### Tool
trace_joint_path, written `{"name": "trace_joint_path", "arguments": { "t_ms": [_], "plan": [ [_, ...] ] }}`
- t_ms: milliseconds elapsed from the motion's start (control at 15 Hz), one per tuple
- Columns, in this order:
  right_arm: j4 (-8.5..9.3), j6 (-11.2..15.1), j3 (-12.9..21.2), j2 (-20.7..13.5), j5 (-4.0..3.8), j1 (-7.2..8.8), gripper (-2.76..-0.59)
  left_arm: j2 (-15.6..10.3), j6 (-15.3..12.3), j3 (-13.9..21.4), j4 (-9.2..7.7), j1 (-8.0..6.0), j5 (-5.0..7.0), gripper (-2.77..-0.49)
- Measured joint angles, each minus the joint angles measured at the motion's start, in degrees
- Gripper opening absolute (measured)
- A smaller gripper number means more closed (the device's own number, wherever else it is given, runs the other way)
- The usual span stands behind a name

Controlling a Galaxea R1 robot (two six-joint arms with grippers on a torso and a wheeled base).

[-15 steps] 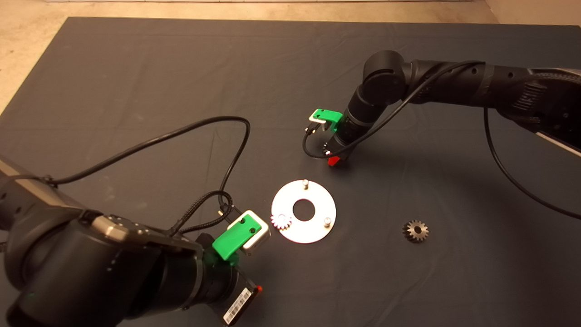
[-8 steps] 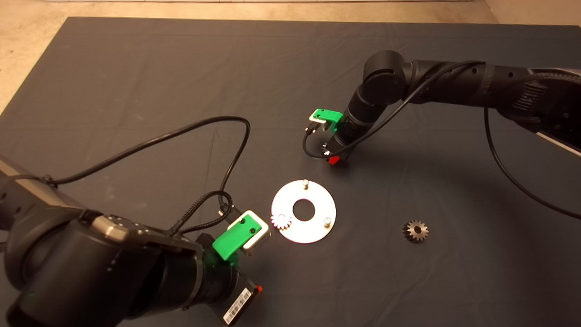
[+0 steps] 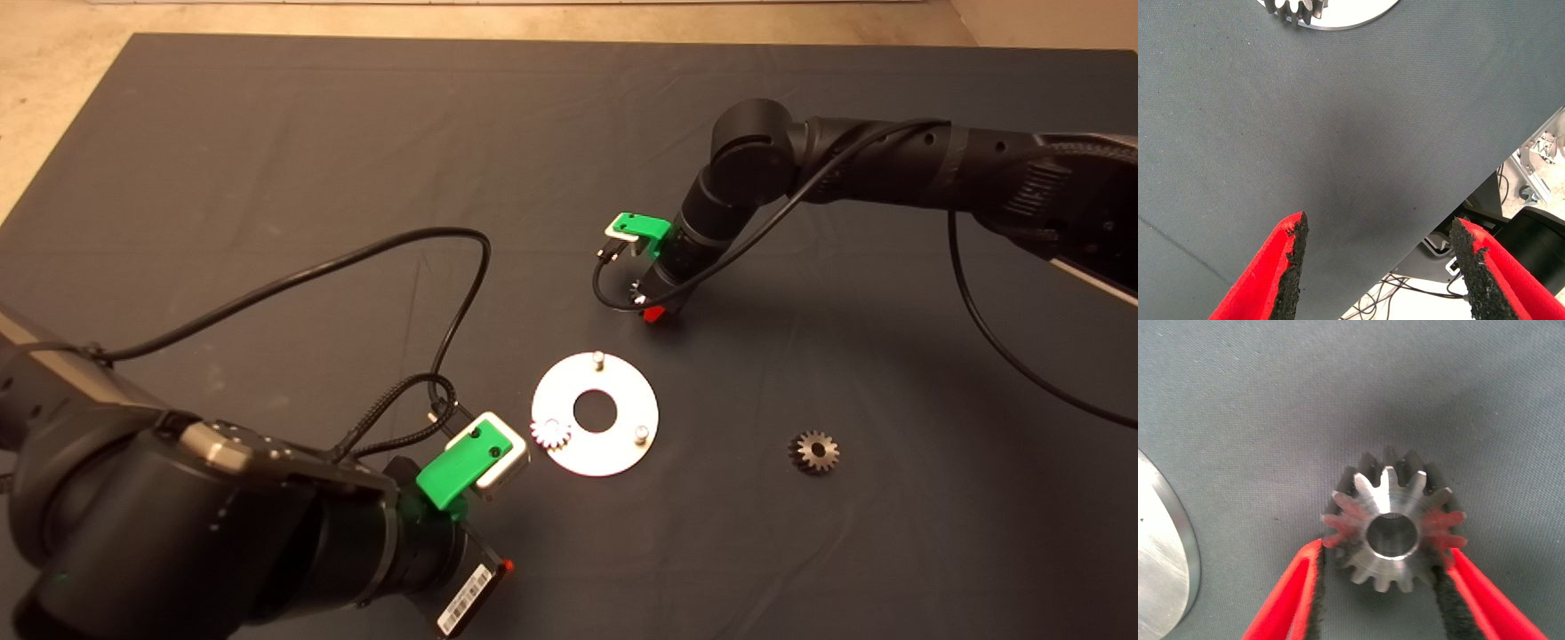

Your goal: Install three planetary gears onto the carrier pins

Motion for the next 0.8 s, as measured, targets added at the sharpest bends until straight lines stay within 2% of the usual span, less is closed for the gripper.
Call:
{"name": "trace_joint_path", "arguments": {
  "t_ms": [333,400,467,600,800],
  "plan": [
    [-0.6,0.0,0.05,0.05,0.01,0.02,-2.2,-0.02,0.0,0.0,0.0,0.0,0.0,-1.8],
    [-1.28,0.0,0.05,0.35,-0.1,0.02,-2.2,0.0,0.0,0.0,0.0,0.0,0.0,-1.8],
    [-2.39,0.02,0.05,0.94,-0.43,0.02,-2.2,0.06,0.0,0.0,0.0,0.0,0.0,-1.8],
    [-4.95,0.02,0.05,2.56,-0.57,0.05,-2.2,0.17,0.01,0.0,0.0,0.0,0.0,-1.8],
    [-5.45,0.1,0.18,3.47,-0.44,0.24,-2.2,0.11,0.01,0.0,0.0,0.02,0.02,-1.8]
  ]
}}
